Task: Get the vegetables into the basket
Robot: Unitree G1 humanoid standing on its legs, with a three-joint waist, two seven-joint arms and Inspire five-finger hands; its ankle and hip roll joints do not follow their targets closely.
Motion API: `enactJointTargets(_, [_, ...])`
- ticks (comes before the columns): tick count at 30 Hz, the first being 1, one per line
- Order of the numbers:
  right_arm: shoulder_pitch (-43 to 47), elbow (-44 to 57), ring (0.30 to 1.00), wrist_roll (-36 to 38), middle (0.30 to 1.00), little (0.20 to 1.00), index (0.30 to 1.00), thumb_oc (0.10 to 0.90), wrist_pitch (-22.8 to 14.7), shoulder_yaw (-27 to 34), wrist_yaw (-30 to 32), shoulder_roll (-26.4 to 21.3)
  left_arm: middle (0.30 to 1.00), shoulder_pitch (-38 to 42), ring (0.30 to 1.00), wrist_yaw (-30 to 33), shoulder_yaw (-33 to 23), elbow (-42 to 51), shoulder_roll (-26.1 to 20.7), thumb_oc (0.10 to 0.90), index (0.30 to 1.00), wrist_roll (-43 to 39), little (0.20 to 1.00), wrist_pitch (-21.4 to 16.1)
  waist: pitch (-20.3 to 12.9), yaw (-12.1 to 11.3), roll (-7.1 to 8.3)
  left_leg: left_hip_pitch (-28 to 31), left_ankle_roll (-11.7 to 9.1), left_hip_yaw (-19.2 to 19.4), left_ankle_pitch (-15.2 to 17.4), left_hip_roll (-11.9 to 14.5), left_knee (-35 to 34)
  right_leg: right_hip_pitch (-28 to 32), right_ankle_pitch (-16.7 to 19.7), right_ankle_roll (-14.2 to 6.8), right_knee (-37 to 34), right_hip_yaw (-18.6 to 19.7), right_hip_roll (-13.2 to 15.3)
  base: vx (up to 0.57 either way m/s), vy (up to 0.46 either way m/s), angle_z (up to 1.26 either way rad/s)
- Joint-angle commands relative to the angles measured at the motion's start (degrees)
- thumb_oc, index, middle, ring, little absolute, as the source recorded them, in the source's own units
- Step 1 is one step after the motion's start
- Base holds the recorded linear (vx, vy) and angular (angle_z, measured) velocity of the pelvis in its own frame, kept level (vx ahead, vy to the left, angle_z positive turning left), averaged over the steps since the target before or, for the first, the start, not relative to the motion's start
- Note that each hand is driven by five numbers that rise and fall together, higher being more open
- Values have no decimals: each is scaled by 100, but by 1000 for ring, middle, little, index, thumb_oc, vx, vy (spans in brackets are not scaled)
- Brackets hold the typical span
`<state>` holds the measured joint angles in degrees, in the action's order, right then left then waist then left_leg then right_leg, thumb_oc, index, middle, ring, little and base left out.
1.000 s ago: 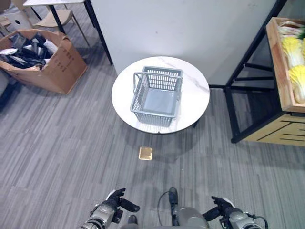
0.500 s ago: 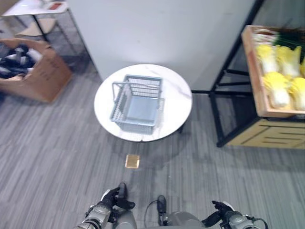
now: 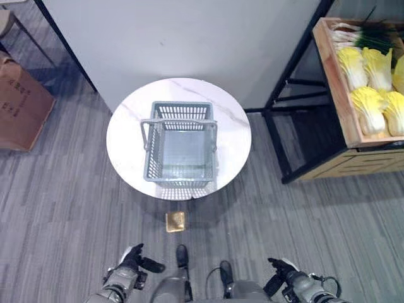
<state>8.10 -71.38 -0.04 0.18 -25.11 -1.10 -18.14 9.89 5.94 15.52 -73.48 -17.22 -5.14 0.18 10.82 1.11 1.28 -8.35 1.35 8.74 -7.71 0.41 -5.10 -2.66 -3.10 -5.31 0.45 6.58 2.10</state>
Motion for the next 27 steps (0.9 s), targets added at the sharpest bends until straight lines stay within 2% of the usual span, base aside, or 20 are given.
enactJointTargets(1, [66,178,1000,176,1000,1000,1000,900,-81,49,12,112,1000,-68,1000,46,-20,-74,-119,900,1000,-39,1000,-52,30,-31,454,134,-402,141,337,226,131,126,641,-642,-247,102,687,48,42,-15])
enactJointTargets(5, [57,174,1000,180,1000,1000,1000,900,-82,52,13,109,1000,-81,1000,47,-23,-78,-120,900,1000,-32,1000,-50,12,-32,456,165,-402,139,349,227,124,151,630,-645,-260,84,695,49,19,-4])
enactJointTargets(6, [48,1005,1000,461,1000,1000,1000,900,-194,518,350,-217,1000,-264,1000,90,-165,-133,-150,900,1000,103,1000,-24,-149,32,506,464,-424,183,442,233,81,340,571,-658,-356,48,715,143,45,0])
enactJointTargets(7, [37,1020,1000,460,1000,1000,1000,900,-185,521,351,-222,1000,-265,1000,90,-162,-132,-147,900,1000,104,1000,-24,-143,29,504,473,-424,184,444,232,81,350,570,-659,-358,48,716,140,40,-1])
enactJointTargets(12, [100,2656,1000,668,1000,1000,1000,900,-265,1118,578,-872,1000,-468,1000,85,-365,-118,-67,900,1000,150,1000,17,-233,61,559,644,-431,220,495,256,61,437,562,-675,-402,76,698,24,7,-14])
enactJointTargets(14, [280,3593,1000,399,1000,1000,1000,900,-300,1209,539,-1359,1000,-531,1000,38,-468,-118,-18,900,1000,168,1000,50,-284,36,588,697,-443,191,499,271,40,492,547,-660,-432,48,693,29,-1,7])
enactJointTargets(15, [654,3947,1000,401,1000,1000,1000,900,-369,1193,550,-1641,1000,-525,1000,-2,-457,-125,10,900,1000,184,1000,67,-297,3,617,701,-451,157,488,285,35,520,544,-643,-453,18,682,25,-19,8])
enactJointTargets(20, [1588,4808,1000,390,1000,1000,1000,900,-478,940,556,-2033,1000,-504,1000,2,-433,-94,61,900,1000,95,1000,101,-311,-160,710,664,-467,75,450,311,31,545,534,-590,-496,-75,653,1,-34,8])
enactJointTargets(27, [2879,5580,1000,488,1000,1000,1000,900,-472,305,562,-2012,1000,-534,1000,63,-373,-82,137,900,1000,-85,1000,136,-266,-405,865,539,-503,-49,386,360,48,550,545,-536,-532,-203,604,-1,-45,12])
